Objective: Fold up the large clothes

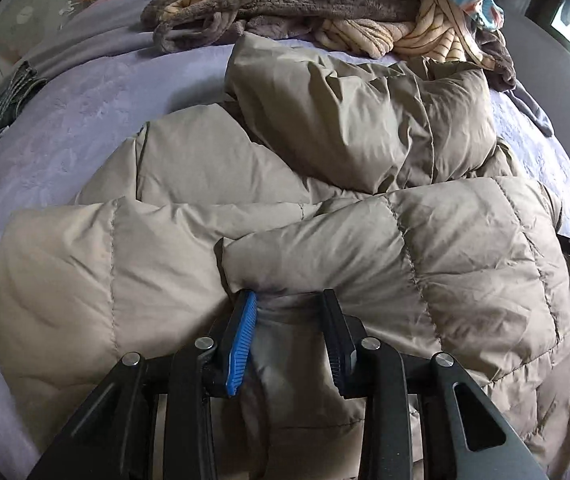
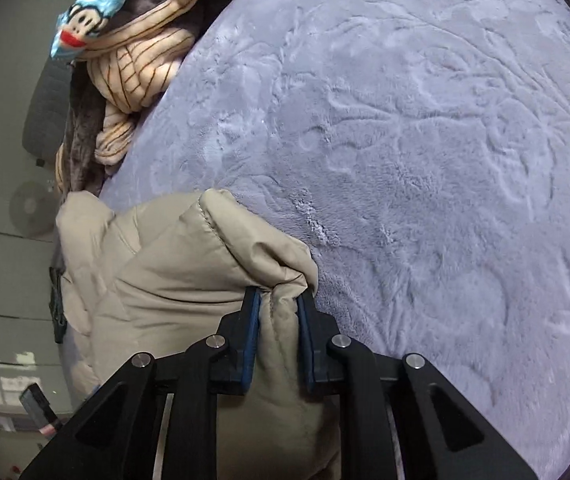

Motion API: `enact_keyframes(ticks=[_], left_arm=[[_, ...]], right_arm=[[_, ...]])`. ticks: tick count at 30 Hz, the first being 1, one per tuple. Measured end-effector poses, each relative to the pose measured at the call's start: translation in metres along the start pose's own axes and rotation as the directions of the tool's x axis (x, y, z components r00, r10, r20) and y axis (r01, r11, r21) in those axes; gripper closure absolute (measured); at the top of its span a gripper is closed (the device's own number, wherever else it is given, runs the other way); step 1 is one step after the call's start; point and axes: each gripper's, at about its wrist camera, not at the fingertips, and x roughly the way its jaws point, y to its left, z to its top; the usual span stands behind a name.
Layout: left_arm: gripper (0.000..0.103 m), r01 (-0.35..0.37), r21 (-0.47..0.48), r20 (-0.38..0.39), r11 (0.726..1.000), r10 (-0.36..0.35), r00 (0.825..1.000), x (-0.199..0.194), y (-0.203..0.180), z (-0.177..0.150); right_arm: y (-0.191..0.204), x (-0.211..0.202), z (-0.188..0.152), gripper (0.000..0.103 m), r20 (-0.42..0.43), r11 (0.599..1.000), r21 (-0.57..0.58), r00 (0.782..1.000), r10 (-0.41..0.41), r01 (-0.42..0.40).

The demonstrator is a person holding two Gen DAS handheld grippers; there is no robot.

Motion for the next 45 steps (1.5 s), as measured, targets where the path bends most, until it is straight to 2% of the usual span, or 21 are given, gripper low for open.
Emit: enact_keyframes(ticks=[2, 4, 6, 9, 11, 14, 17, 18, 19, 21, 24, 29, 31, 35, 36, 37, 38, 40, 42, 43, 45], left_arm=[[0.067, -0.019, 0.000, 0.002, 1.000, 0.019, 1.000, -0.006, -0.002, 0.000], [0.067, -0.045, 0.001, 0.005, 0.999, 0.045, 0.999, -0.016, -0.004, 0.001], [0.067, -0.074, -0.004, 0.022, 0.997, 0.074, 0.997, -0.029, -0.003, 0.001], [0.067, -0.065, -0.028, 0.045, 0.997, 0.067, 0.997, -0.049, 0.001, -0.002], [0.067, -0.063, -0.038, 0.046, 0.997, 0.065, 0.997, -0.058, 0.002, -0.007], [0.067, -0.066, -0.036, 0.033, 0.997, 0.068, 0.997, -0.063, 0.001, -0.018], [0.067, -0.091, -0.031, -0.020, 0.995, 0.091, 0.996, -0.049, 0.002, -0.032], [0.063, -0.088, -0.035, -0.026, 0.996, 0.087, 0.996, -0.044, 0.003, -0.034], [0.054, -0.094, -0.040, -0.024, 0.995, 0.093, 0.995, -0.039, 0.003, -0.037], [0.049, -0.110, -0.052, -0.018, 0.993, 0.109, 0.994, -0.034, 0.006, -0.039], [0.049, -0.115, -0.072, -0.035, 0.991, 0.113, 0.993, -0.035, 0.008, -0.036], [0.049, -0.150, -0.059, -0.035, 0.987, 0.148, 0.988, -0.060, 0.002, -0.041], [0.049, -0.153, -0.052, -0.043, 0.987, 0.151, 0.988, -0.070, 0.000, -0.045], [0.049, -0.145, -0.070, -0.060, 0.987, 0.141, 0.988, -0.091, -0.001, -0.060], [0.039, -0.142, -0.080, -0.061, 0.987, 0.137, 0.989, -0.096, 0.000, -0.064], [0.010, -0.143, -0.090, -0.058, 0.986, 0.139, 0.989, -0.102, -0.001, -0.068], [0.000, -0.151, -0.102, -0.044, 0.983, 0.147, 0.988, -0.108, -0.001, -0.073], [0.000, -0.170, -0.123, -0.002, 0.978, 0.171, 0.985, -0.125, -0.006, -0.087], [0.000, -0.166, -0.136, -0.026, 0.977, 0.164, 0.986, -0.131, -0.008, -0.098], [0.000, -0.166, -0.144, -0.040, 0.976, 0.162, 0.986, -0.134, -0.009, -0.103], [0.000, -0.164, -0.158, -0.058, 0.974, 0.157, 0.986, -0.142, -0.014, -0.114]], right_arm=[[0.007, -0.006, -0.004, 0.082, 0.019, 0.999, -0.030, 0.999, -0.033, 0.034], [0.022, -0.018, -0.011, 0.074, 0.050, 0.986, -0.108, 0.991, -0.122, 0.127], [0.040, -0.033, -0.021, 0.070, 0.100, 0.952, -0.209, 0.973, -0.207, 0.224], [0.058, -0.051, -0.041, 0.070, 0.168, 0.892, -0.326, 0.948, -0.271, 0.313], [0.063, -0.064, -0.055, 0.070, 0.200, 0.867, -0.357, 0.935, -0.292, 0.347], [0.064, -0.077, -0.071, 0.070, 0.224, 0.851, -0.375, 0.927, -0.301, 0.367], [0.061, -0.076, -0.088, 0.070, 0.207, 0.830, -0.406, 0.923, -0.325, 0.384], [0.058, -0.070, -0.092, 0.070, 0.191, 0.820, -0.418, 0.920, -0.342, 0.391], [0.055, -0.066, -0.093, 0.070, 0.176, 0.817, -0.422, 0.920, -0.350, 0.392], [0.048, -0.056, -0.092, 0.068, 0.142, 0.825, -0.417, 0.924, -0.356, 0.382], [0.040, -0.055, -0.085, 0.061, 0.109, 0.854, -0.372, 0.931, -0.349, 0.364], [0.034, -0.075, -0.083, 0.059, 0.070, 0.889, -0.334, 0.949, -0.307, 0.313], [0.030, -0.086, -0.086, 0.050, 0.044, 0.905, -0.318, 0.958, -0.285, 0.284], [0.020, -0.106, -0.101, 0.047, 0.004, 0.935, -0.267, 0.970, -0.241, 0.234], [0.018, -0.110, -0.106, 0.043, -0.009, 0.940, -0.258, 0.973, -0.233, 0.223], [0.017, -0.113, -0.109, 0.041, -0.017, 0.944, -0.253, 0.974, -0.224, 0.213], [0.015, -0.116, -0.114, 0.041, -0.030, 0.948, -0.248, 0.976, -0.215, 0.201], [0.011, -0.121, -0.121, 0.040, -0.046, 0.950, -0.246, 0.977, -0.210, 0.193], [0.009, -0.128, -0.129, 0.039, -0.057, 0.952, -0.245, 0.978, -0.202, 0.183], [0.008, -0.130, -0.132, 0.032, -0.066, 0.953, -0.245, 0.978, -0.199, 0.177], [0.007, -0.137, -0.136, 0.028, -0.084, 0.958, -0.243, 0.981, -0.177, 0.153]])
